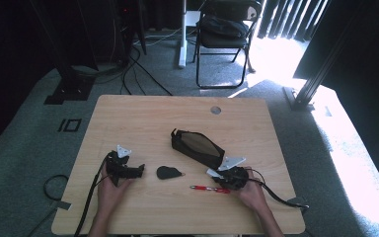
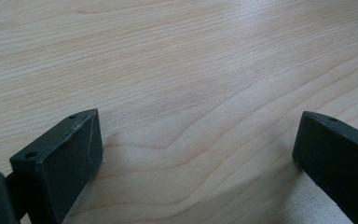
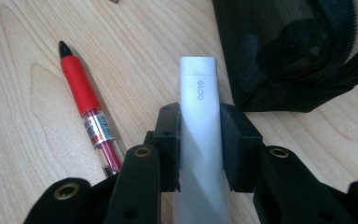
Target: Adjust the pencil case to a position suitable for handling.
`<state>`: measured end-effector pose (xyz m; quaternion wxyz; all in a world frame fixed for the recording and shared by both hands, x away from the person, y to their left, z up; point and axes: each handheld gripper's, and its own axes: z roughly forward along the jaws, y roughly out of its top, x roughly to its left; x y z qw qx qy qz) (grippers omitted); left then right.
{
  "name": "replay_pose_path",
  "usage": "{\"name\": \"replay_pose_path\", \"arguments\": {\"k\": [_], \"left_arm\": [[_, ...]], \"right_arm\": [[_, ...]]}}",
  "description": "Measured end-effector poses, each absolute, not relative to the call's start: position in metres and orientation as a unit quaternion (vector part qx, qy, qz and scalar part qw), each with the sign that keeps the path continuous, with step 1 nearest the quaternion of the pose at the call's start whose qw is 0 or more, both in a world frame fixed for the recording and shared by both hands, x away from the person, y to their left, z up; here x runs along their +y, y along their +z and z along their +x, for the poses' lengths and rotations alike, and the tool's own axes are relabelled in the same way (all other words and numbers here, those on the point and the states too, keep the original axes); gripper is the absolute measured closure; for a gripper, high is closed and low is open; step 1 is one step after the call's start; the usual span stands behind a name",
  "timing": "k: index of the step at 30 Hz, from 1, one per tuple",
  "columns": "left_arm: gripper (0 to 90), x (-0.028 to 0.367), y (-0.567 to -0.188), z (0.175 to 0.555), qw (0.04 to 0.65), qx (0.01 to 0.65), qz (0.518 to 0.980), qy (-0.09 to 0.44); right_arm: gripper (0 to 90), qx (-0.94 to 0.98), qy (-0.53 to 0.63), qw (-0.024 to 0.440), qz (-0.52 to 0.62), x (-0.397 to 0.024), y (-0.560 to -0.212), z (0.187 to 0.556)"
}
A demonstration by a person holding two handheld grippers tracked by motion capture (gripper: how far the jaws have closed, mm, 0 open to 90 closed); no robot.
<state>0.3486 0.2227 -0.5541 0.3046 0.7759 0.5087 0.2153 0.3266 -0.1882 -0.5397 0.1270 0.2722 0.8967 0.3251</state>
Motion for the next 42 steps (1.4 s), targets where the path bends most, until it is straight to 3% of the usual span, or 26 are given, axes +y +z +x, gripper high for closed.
{"name": "replay_pose_path", "arguments": {"k": [42], "left_arm": [[1.9,0.223,-0.554,0.349,0.304,0.509,0.776,0.215]], "right_arm": [[69.9,0.877,0.379,0.148,0.255,-0.195,-0.485,0.316]]}}
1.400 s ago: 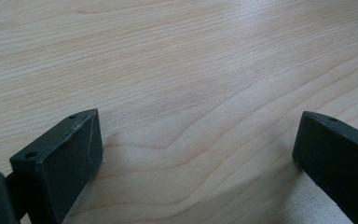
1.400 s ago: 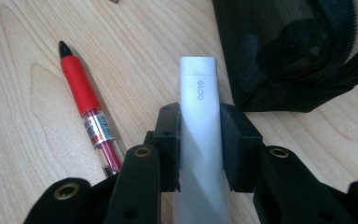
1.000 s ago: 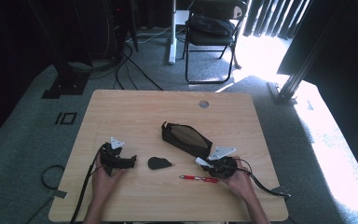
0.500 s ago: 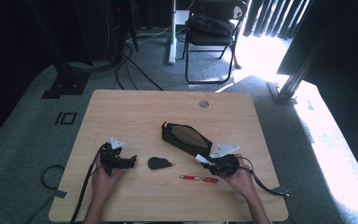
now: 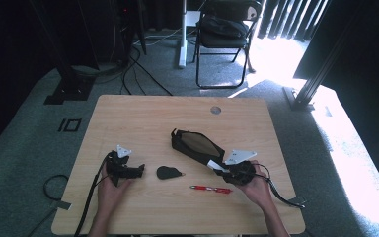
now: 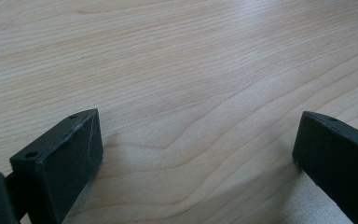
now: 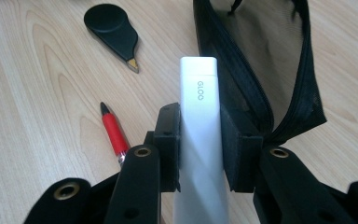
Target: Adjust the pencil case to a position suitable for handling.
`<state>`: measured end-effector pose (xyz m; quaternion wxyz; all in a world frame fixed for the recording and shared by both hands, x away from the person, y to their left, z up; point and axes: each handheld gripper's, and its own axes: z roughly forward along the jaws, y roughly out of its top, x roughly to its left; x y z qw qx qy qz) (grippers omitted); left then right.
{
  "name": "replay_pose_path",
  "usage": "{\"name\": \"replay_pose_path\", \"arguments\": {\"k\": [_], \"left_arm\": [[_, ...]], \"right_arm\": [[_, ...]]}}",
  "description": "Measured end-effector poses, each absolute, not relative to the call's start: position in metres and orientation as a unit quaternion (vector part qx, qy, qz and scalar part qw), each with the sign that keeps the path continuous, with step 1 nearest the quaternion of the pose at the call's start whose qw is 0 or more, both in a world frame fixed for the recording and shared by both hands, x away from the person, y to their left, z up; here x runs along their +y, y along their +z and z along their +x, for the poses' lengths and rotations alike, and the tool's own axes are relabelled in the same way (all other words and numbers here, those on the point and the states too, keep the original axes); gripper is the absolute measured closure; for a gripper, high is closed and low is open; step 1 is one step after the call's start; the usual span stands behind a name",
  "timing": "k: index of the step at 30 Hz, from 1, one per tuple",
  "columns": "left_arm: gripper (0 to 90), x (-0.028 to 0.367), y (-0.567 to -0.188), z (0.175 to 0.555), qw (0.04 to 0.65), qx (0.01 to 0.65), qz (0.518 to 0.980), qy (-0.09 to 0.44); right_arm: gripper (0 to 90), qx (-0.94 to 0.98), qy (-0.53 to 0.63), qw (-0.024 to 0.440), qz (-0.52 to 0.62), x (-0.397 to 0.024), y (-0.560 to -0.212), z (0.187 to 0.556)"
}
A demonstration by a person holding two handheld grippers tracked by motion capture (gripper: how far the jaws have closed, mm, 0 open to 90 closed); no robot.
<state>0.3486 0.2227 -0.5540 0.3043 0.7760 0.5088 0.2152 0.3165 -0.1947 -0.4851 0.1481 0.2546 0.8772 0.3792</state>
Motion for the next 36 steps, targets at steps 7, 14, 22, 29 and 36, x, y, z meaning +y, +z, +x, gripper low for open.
{"name": "replay_pose_path", "arguments": {"k": [7,14,22,29,36], "left_arm": [[1.9,0.223,-0.554,0.349,0.304,0.509,0.776,0.215],[1.9,0.223,-0.554,0.349,0.304,0.509,0.776,0.215],[1.9,0.223,-0.554,0.349,0.304,0.509,0.776,0.215],[1.9,0.223,-0.554,0.349,0.304,0.509,0.776,0.215],[1.9,0.223,-0.554,0.349,0.304,0.509,0.776,0.215]], "right_arm": [[69.9,0.874,0.385,0.152,0.254,-0.196,-0.479,0.316],[69.9,0.871,0.391,0.156,0.255,-0.198,-0.474,0.315],[69.9,0.869,0.395,0.161,0.252,-0.199,-0.466,0.315],[69.9,0.867,0.397,0.164,0.253,-0.199,-0.462,0.318],[69.9,0.865,0.400,0.165,0.254,-0.200,-0.458,0.322]]}}
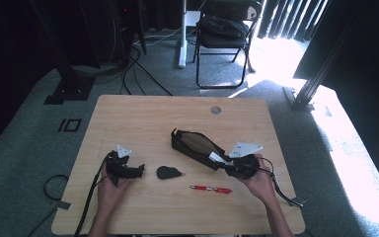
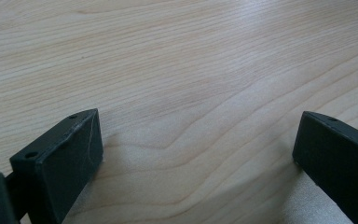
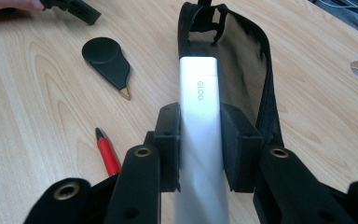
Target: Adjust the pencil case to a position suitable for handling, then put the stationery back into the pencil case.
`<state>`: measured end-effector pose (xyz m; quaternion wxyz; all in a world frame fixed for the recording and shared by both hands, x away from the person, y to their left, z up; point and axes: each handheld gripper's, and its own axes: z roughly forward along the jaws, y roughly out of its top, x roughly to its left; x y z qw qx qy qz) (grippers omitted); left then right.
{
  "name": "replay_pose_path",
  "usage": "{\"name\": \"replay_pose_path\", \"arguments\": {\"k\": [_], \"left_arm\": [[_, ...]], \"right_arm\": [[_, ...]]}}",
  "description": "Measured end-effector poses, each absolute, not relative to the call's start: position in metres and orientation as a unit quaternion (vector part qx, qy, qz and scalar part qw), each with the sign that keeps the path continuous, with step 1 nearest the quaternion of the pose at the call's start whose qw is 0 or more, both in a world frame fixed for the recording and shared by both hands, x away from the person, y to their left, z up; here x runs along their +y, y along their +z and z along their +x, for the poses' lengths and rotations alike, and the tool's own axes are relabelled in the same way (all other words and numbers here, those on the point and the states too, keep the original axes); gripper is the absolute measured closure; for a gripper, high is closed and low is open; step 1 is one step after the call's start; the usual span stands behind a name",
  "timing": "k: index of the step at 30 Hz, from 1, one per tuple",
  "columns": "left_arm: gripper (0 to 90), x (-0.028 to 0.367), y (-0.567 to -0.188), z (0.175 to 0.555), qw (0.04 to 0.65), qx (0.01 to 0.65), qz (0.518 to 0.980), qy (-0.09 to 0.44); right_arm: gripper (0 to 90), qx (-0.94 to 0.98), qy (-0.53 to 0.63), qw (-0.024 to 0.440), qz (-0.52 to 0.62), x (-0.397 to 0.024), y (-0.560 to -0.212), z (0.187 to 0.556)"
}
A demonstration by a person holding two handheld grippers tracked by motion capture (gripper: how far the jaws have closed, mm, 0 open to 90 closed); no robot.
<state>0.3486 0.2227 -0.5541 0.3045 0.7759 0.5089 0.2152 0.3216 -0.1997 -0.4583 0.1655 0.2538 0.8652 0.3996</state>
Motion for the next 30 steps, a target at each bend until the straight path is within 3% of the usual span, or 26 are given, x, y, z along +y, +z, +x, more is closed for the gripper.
{"name": "replay_pose_path", "arguments": {"k": [30], "left_arm": [[1.9,0.223,-0.554,0.348,0.304,0.510,0.775,0.216]], "right_arm": [[69.9,0.858,0.409,0.172,0.259,-0.203,-0.447,0.333]]}}
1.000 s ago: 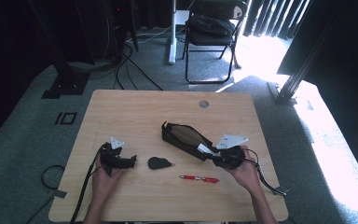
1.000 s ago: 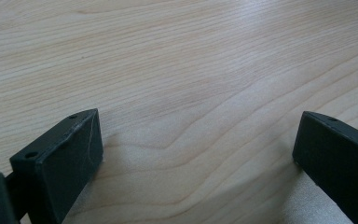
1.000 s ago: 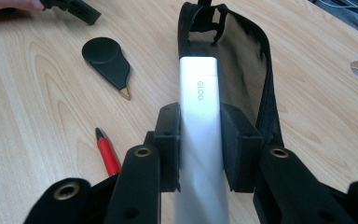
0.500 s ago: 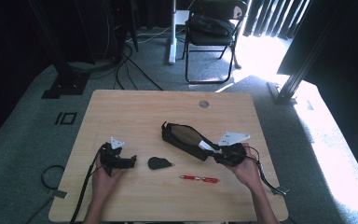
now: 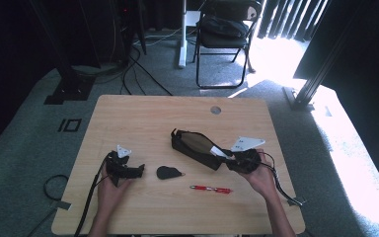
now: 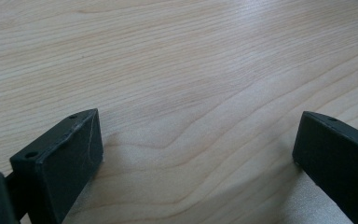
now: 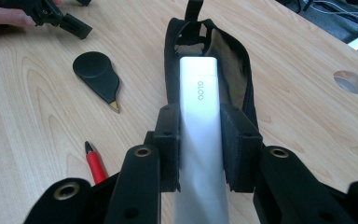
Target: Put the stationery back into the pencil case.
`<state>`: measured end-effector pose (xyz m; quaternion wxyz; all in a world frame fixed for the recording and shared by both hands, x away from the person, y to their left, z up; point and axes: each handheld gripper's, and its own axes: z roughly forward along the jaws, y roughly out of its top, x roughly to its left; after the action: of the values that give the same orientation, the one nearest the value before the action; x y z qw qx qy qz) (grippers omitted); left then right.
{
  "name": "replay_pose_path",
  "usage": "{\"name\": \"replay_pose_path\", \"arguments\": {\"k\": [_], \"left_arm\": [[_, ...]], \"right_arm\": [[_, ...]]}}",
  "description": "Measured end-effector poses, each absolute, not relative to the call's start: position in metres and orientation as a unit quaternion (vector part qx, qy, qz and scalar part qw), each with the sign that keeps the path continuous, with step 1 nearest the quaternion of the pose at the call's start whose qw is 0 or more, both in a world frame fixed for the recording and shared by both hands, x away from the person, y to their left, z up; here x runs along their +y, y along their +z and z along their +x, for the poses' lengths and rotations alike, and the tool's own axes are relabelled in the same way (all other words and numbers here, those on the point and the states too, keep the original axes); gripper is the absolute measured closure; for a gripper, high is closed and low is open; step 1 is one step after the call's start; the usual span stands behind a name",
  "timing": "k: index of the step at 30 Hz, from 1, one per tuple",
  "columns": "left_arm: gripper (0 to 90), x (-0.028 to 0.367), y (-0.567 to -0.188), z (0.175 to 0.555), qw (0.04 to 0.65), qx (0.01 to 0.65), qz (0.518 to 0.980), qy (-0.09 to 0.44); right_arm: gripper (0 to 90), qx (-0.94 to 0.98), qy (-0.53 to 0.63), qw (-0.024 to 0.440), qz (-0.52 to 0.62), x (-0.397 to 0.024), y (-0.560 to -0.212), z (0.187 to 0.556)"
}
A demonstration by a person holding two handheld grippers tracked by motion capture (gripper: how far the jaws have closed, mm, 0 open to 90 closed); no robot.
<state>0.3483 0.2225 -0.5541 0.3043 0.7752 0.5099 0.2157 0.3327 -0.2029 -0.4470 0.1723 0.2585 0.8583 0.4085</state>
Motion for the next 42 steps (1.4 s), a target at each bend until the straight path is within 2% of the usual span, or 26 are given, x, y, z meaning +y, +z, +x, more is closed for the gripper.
{"name": "replay_pose_path", "arguments": {"k": [42], "left_arm": [[1.9,0.222,-0.554,0.348,0.304,0.510,0.775,0.216]], "right_arm": [[69.9,0.850,0.416,0.186,0.264,-0.196,-0.434,0.347]]}}
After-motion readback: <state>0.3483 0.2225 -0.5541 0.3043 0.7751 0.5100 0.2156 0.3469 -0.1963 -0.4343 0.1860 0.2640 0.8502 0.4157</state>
